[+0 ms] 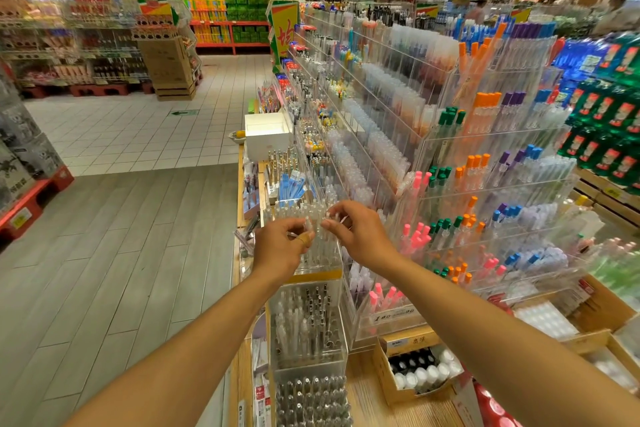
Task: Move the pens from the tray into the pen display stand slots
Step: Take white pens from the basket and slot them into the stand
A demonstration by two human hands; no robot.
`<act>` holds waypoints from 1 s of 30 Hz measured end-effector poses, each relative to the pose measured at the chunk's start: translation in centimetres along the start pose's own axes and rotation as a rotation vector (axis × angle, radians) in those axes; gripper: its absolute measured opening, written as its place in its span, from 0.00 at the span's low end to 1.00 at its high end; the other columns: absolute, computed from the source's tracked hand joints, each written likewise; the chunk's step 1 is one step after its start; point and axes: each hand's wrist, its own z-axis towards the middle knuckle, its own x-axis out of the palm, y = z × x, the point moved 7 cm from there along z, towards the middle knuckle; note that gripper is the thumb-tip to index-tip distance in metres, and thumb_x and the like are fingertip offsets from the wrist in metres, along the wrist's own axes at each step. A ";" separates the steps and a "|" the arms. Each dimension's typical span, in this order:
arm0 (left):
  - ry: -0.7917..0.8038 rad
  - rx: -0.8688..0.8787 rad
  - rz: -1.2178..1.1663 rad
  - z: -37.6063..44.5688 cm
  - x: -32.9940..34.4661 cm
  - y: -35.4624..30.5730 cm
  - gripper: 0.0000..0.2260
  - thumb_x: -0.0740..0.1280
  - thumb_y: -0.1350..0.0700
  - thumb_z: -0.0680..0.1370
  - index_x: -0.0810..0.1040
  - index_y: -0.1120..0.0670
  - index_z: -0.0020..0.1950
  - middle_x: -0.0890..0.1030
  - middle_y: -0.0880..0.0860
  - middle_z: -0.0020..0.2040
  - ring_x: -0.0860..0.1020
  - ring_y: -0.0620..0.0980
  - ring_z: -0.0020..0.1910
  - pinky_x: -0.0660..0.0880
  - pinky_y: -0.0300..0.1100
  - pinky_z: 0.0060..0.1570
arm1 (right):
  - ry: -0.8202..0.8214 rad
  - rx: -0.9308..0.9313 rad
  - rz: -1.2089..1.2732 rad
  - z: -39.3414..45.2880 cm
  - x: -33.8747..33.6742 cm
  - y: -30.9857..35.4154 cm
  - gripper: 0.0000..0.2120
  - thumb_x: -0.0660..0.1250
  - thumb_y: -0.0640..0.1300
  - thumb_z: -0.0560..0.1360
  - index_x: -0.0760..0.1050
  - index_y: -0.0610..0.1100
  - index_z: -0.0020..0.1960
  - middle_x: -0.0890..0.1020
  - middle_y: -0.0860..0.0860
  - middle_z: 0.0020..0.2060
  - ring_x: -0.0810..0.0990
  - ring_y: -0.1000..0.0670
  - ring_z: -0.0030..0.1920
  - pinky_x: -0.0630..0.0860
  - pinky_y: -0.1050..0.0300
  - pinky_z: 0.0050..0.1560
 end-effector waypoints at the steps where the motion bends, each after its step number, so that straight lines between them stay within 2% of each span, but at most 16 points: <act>1: -0.003 0.002 0.014 0.2 0.1 -0.1 0.04 0.73 0.59 0.75 0.84 0.54 0.50 0.83 0.49 0.40 0.82 0.51 0.40 0.82 0.46 0.44 | 0.008 0.013 0.020 0.0 0.0 -0.1 0.09 0.70 0.45 0.76 0.76 0.40 0.49 0.78 0.49 0.39 0.77 0.50 0.35 0.76 0.52 0.39; 4: -0.014 0.002 0.051 0.7 0.2 -0.3 0.05 0.75 0.58 0.74 0.84 0.53 0.49 0.83 0.48 0.42 0.83 0.52 0.43 0.81 0.54 0.50 | 0.032 0.051 0.098 -0.1 -0.1 -0.4 0.07 0.69 0.43 0.77 0.77 0.39 0.51 0.78 0.47 0.39 0.78 0.48 0.36 0.79 0.47 0.40; 8: -0.007 0.025 0.101 1.0 0.5 -0.4 0.05 0.75 0.57 0.74 0.85 0.53 0.50 0.83 0.48 0.41 0.82 0.51 0.43 0.81 0.54 0.50 | 0.047 0.053 0.085 0.0 0.0 -0.4 0.05 0.69 0.43 0.77 0.77 0.42 0.50 0.77 0.51 0.38 0.77 0.51 0.34 0.77 0.52 0.40; 13: -0.023 0.020 0.117 0.9 0.8 -0.3 0.06 0.74 0.56 0.75 0.85 0.53 0.51 0.83 0.47 0.40 0.82 0.49 0.42 0.81 0.52 0.50 | 0.064 0.050 0.040 0.2 0.0 -0.5 0.08 0.68 0.43 0.77 0.78 0.40 0.53 0.80 0.44 0.46 0.78 0.48 0.38 0.77 0.52 0.43; 17: -0.014 -0.002 0.149 1.0 0.7 -0.3 0.04 0.74 0.55 0.75 0.85 0.52 0.49 0.82 0.47 0.39 0.82 0.50 0.42 0.80 0.51 0.50 | 0.084 0.054 -0.005 0.5 0.1 -0.6 0.09 0.68 0.45 0.78 0.79 0.43 0.55 0.79 0.47 0.46 0.74 0.57 0.36 0.70 0.63 0.39; 19: 0.004 -0.015 0.168 0.9 0.8 -0.3 0.03 0.73 0.55 0.76 0.85 0.52 0.47 0.83 0.48 0.39 0.82 0.51 0.42 0.80 0.52 0.49 | 0.108 0.089 0.035 0.5 0.2 -0.9 0.09 0.69 0.45 0.77 0.78 0.44 0.56 0.78 0.48 0.45 0.75 0.58 0.35 0.73 0.63 0.39; 22: 0.007 -0.060 0.157 0.5 0.7 0.1 0.08 0.74 0.55 0.75 0.84 0.54 0.53 0.85 0.52 0.46 0.82 0.53 0.46 0.79 0.53 0.52 | 0.116 0.143 0.128 0.0 0.3 -1.2 0.08 0.70 0.42 0.76 0.77 0.46 0.55 0.78 0.51 0.41 0.78 0.61 0.32 0.76 0.67 0.35; 27: 0.007 -0.117 0.107 -0.2 0.4 0.5 0.09 0.74 0.55 0.75 0.81 0.53 0.54 0.83 0.52 0.46 0.82 0.53 0.45 0.80 0.54 0.52 | 0.021 0.233 0.160 -0.6 -0.3 -1.8 0.06 0.68 0.38 0.77 0.73 0.46 0.49 0.79 0.53 0.39 0.78 0.61 0.32 0.76 0.68 0.35; 30: 0.009 -0.136 0.095 -0.7 0.1 0.5 0.10 0.73 0.55 0.76 0.80 0.53 0.56 0.83 0.53 0.48 0.82 0.54 0.47 0.80 0.54 0.52 | 0.057 0.239 0.121 -0.6 -0.2 -1.2 0.06 0.66 0.38 0.78 0.72 0.48 0.47 0.79 0.54 0.39 0.78 0.57 0.36 0.78 0.59 0.41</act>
